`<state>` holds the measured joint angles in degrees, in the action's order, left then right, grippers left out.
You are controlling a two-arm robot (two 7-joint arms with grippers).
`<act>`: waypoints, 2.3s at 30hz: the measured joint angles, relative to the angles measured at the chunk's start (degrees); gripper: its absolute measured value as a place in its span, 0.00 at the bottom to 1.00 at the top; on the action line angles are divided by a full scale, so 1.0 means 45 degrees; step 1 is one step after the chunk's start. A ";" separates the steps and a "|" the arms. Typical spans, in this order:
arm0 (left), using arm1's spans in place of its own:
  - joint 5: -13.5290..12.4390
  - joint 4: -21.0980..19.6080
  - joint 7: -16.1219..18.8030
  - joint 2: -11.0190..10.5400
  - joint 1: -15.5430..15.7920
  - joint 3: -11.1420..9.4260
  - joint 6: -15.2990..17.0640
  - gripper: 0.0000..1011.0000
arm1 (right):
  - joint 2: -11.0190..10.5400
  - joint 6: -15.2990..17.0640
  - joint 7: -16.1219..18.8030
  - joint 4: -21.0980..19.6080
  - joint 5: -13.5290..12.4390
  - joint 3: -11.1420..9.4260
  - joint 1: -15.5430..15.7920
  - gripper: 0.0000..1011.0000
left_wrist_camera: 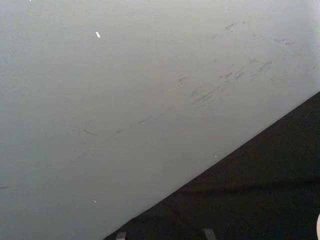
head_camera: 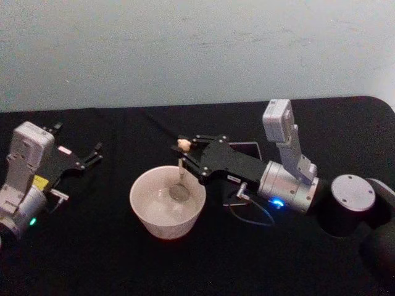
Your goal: Pick up the stirring spoon with one hand, stir inside the cup, then place it back in its original position.
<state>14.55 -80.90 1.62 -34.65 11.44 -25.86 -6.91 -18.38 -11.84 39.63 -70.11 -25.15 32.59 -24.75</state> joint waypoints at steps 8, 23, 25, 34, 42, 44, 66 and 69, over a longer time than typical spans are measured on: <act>0.0000 0.0000 0.0000 0.0000 -0.0001 0.0000 0.0000 0.99 | -0.0481 0.0210 0.0130 -0.0604 -0.0046 -0.0098 0.0411 0.21; 0.0000 0.0000 0.0000 0.0000 -0.0001 0.0001 0.0000 0.99 | -0.0650 0.0470 0.0762 -0.1509 -0.0520 0.0380 0.0816 0.21; -0.0001 0.0000 0.0001 0.0000 -0.0001 0.0001 0.0000 0.99 | -0.0549 0.0444 0.0758 -0.1406 -0.0487 0.0467 0.0733 0.21; 0.0000 0.0000 0.0000 0.0000 -0.0001 0.0000 0.0000 0.99 | 0.0271 0.0113 0.0292 -0.0212 -0.0143 0.0600 -0.0029 0.21; 0.0000 0.0000 0.0000 0.0000 -0.0001 0.0001 0.0000 0.99 | 0.0453 0.0053 -0.0005 0.0269 -0.0056 0.0347 -0.0246 0.21; 0.0000 0.0000 0.0000 0.0000 -0.0001 0.0000 0.0000 0.99 | 0.0448 0.0054 -0.0032 0.0271 -0.0056 0.0302 -0.0242 0.21; 0.0000 0.0001 0.0000 0.0000 0.0000 0.0000 0.0000 0.99 | -0.0563 0.0405 -0.0033 -0.0987 -0.0229 -0.0265 0.0665 0.21; 0.0000 0.0000 0.0001 0.0000 0.0000 0.0001 0.0000 0.99 | -0.0768 0.0526 0.0135 -0.1376 -0.0361 -0.0228 0.0916 0.21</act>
<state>14.55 -80.90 1.62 -34.65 11.43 -25.86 -6.91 -21.83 -9.47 40.23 -76.30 -26.77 31.56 -20.62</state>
